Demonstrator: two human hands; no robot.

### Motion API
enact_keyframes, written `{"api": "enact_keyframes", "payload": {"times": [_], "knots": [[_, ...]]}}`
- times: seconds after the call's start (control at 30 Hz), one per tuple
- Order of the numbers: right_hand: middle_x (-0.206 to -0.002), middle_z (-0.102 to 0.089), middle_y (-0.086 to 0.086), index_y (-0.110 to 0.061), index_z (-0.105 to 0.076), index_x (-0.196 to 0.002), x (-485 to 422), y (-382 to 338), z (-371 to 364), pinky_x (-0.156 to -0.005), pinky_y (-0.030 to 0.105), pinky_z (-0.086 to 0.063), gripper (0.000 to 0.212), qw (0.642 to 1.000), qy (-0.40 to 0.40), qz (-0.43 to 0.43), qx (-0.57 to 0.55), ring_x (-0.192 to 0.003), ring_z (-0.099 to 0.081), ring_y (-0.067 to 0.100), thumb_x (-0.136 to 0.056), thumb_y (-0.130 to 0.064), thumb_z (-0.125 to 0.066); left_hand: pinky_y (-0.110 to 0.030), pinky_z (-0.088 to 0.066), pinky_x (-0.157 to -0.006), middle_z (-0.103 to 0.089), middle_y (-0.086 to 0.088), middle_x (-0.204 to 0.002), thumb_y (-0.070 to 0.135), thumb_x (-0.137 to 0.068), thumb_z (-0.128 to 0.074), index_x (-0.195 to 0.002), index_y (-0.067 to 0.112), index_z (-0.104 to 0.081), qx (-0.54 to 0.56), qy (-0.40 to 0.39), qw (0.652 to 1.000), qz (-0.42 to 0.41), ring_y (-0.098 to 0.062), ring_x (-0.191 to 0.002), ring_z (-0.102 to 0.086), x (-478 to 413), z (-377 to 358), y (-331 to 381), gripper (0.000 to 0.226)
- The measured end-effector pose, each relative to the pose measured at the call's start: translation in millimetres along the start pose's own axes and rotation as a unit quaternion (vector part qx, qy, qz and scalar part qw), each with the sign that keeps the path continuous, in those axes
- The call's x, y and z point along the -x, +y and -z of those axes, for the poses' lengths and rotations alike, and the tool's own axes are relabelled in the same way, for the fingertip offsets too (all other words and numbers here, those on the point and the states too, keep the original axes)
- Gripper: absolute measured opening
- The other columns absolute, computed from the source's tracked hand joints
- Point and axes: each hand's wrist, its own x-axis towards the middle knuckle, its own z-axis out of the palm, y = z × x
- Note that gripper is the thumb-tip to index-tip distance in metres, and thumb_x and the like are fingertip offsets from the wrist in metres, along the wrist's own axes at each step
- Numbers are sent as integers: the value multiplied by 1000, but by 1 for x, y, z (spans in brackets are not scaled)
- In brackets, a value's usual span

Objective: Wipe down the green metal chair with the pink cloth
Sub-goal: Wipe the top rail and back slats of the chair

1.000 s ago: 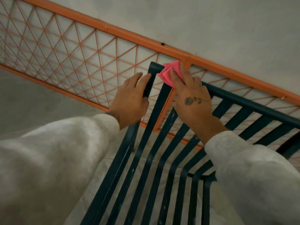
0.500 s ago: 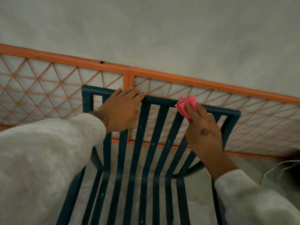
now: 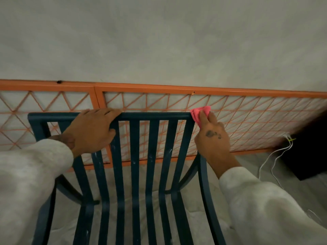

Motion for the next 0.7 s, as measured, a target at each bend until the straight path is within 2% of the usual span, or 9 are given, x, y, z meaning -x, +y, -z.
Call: {"api": "enact_keyframes", "payload": {"times": [0.03,0.1,0.2,0.27,0.37,0.43,0.5,0.6,0.7], "knots": [[-152,-31,7,-23,-27,-151,7,-4,1,-94,47,-52,78,1000,9,5,-12,-113,-51,34,-83,2,-57,-42,-24,-115,-32,-1,-156,31,-96,-48,-154,24,-20,-2,-6,1000,-16,-24,-140,-34,-3,0,6,65],[-158,-22,1,-29,-27,-151,17,-28,-5,-92,44,-53,86,997,11,71,-33,-112,-51,29,-78,7,-56,-42,-23,-115,-31,0,-157,30,-95,-50,-154,25,-18,0,-4,1000,-25,-23,-140,-34,-7,3,8,67],[-164,-14,-3,-29,-18,-157,12,-78,-15,-102,42,-45,89,988,-16,141,-60,-117,-47,27,-84,1,-58,-45,-24,-115,-33,-2,-155,31,-94,-52,-154,25,-18,-4,-3,1000,-24,-24,-139,-35,-13,4,5,69],[-164,-18,-4,-28,-21,-157,11,-98,-20,-105,44,-41,85,980,-16,167,-105,-119,-49,29,-85,1,-57,-46,-26,-114,-35,-3,-154,30,-94,-51,-154,25,-19,1,-4,1000,-20,-25,-138,-37,-15,9,5,68],[-163,-22,-7,-31,-23,-157,12,-90,-24,-97,43,-47,85,978,16,182,-97,-111,-50,27,-86,2,-55,-46,-27,-113,-36,-4,-153,30,-95,-51,-154,24,-19,-5,-12,1000,-13,-26,-137,-37,-17,12,8,68],[-164,-20,-7,-33,-20,-158,14,-70,-27,-95,43,-48,86,983,32,162,-80,-112,-48,28,-87,2,-55,-47,-28,-112,-37,-5,-152,31,-95,-50,-153,22,-20,-11,-12,1000,-9,-26,-136,-38,-18,12,12,66],[-163,-24,-6,-31,-26,-157,13,-46,-29,-90,44,-51,84,983,70,134,-102,-108,-51,29,-87,6,-54,-48,-27,-111,-40,-5,-150,32,-96,-48,-151,20,-25,-8,4,1000,-9,-26,-135,-40,-20,9,18,62],[-153,-39,-5,-29,-39,-151,7,-9,-36,-80,43,-58,76,971,143,87,-169,-99,-56,25,-87,10,-54,-46,-28,-112,-44,-7,-146,28,-94,-49,-149,17,-29,6,31,998,-48,-26,-132,-41,-27,1,33,59],[-140,-37,-9,-27,-42,-148,17,11,-37,-81,35,-60,63,951,157,7,-267,-104,-57,18,-95,4,-52,-48,-25,-115,-40,-5,-147,22,-93,-49,-151,18,-26,29,42,995,-85,-24,-134,-38,-39,-6,56,63]]}}
